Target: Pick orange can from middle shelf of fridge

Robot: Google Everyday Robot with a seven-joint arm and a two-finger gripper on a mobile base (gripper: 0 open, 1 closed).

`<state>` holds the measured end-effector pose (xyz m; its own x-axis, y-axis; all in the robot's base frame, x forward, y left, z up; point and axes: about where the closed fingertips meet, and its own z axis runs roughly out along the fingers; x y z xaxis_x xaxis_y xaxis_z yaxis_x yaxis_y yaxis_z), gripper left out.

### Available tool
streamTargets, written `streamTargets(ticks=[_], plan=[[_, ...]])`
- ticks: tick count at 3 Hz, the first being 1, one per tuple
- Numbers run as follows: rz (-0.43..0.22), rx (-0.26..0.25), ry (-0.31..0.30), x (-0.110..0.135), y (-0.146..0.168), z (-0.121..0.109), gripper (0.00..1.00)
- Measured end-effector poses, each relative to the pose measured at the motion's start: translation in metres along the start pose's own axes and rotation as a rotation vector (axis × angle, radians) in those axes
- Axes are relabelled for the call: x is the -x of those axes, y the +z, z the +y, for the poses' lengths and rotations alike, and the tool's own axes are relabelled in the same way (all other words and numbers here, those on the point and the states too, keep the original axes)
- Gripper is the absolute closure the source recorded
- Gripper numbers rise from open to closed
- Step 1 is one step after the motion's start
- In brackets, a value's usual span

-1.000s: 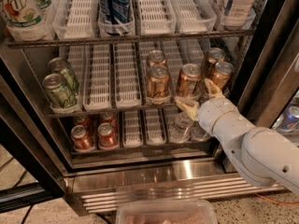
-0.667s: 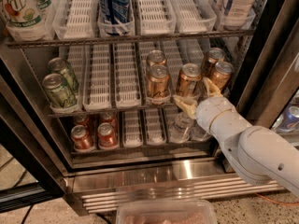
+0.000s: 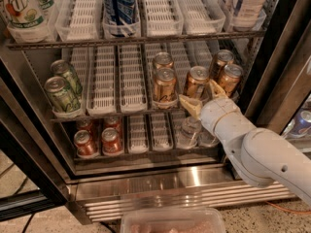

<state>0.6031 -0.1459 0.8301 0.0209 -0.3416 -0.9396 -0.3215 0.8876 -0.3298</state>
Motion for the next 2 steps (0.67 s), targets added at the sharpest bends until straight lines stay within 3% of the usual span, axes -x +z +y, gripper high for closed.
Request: streamTargets(ticks=[2], plan=[[-0.032, -0.026, 0.025, 0.0099, 0.0146, -0.0107, 0.41]])
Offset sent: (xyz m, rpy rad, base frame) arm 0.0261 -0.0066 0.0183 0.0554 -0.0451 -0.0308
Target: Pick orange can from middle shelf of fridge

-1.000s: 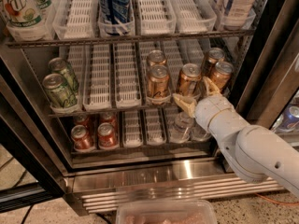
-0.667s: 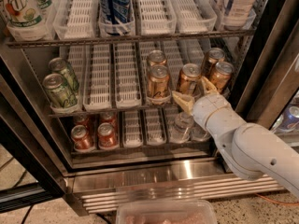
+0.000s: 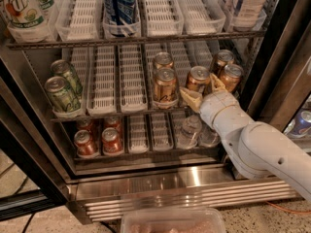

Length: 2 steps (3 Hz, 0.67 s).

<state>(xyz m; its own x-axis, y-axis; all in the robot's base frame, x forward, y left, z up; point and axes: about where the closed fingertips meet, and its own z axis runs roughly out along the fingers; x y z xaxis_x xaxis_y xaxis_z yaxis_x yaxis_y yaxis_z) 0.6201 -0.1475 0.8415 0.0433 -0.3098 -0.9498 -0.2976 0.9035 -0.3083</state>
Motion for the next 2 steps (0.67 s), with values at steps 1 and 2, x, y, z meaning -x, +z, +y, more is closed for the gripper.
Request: streamTargets(ticks=[1, 2], plan=[[-0.009, -0.014, 0.013, 0.0034, 0.0045, -0.0065, 0.41], [-0.009, -0.014, 0.013, 0.0034, 0.0045, -0.0065, 0.60]])
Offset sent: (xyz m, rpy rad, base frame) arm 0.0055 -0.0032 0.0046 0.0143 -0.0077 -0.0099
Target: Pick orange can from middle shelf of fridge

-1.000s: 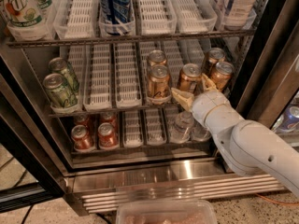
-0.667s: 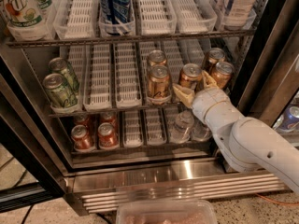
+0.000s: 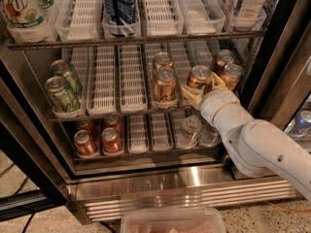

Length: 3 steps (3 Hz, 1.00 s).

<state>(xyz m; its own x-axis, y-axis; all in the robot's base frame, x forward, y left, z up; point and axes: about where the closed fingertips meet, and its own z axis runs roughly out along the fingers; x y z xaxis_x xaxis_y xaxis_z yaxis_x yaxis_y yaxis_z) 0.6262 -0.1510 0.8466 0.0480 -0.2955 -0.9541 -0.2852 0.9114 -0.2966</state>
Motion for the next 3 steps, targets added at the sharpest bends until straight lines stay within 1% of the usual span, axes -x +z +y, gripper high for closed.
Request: streamTargets(ticks=[1, 2, 3], plan=[[0.000, 0.000, 0.000, 0.0000, 0.0000, 0.0000, 0.83], [0.000, 0.000, 0.000, 0.0000, 0.0000, 0.0000, 1.00], [0.000, 0.000, 0.000, 0.0001, 0.0000, 0.0000, 1.00]])
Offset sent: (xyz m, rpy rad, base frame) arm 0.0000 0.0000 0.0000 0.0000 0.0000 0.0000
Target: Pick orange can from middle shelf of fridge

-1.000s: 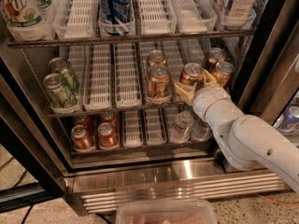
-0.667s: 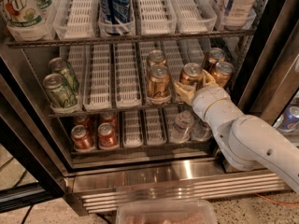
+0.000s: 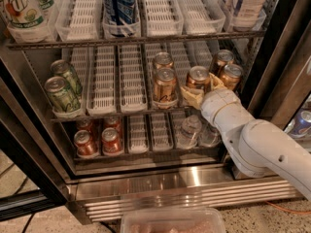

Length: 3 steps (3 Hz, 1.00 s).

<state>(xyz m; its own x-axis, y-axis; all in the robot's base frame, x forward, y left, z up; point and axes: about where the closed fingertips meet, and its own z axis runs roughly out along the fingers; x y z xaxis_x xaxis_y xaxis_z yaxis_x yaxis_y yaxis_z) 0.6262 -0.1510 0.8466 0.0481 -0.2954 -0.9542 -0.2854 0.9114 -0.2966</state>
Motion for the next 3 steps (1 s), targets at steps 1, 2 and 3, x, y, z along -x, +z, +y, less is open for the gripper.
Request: streamTargets(ticks=[1, 2, 3], plan=[[0.001, 0.019, 0.007, 0.006, 0.000, 0.002, 1.00], [-0.013, 0.036, 0.015, 0.020, 0.001, 0.000, 1.00], [-0.031, 0.047, 0.008, 0.040, -0.001, -0.006, 1.00]])
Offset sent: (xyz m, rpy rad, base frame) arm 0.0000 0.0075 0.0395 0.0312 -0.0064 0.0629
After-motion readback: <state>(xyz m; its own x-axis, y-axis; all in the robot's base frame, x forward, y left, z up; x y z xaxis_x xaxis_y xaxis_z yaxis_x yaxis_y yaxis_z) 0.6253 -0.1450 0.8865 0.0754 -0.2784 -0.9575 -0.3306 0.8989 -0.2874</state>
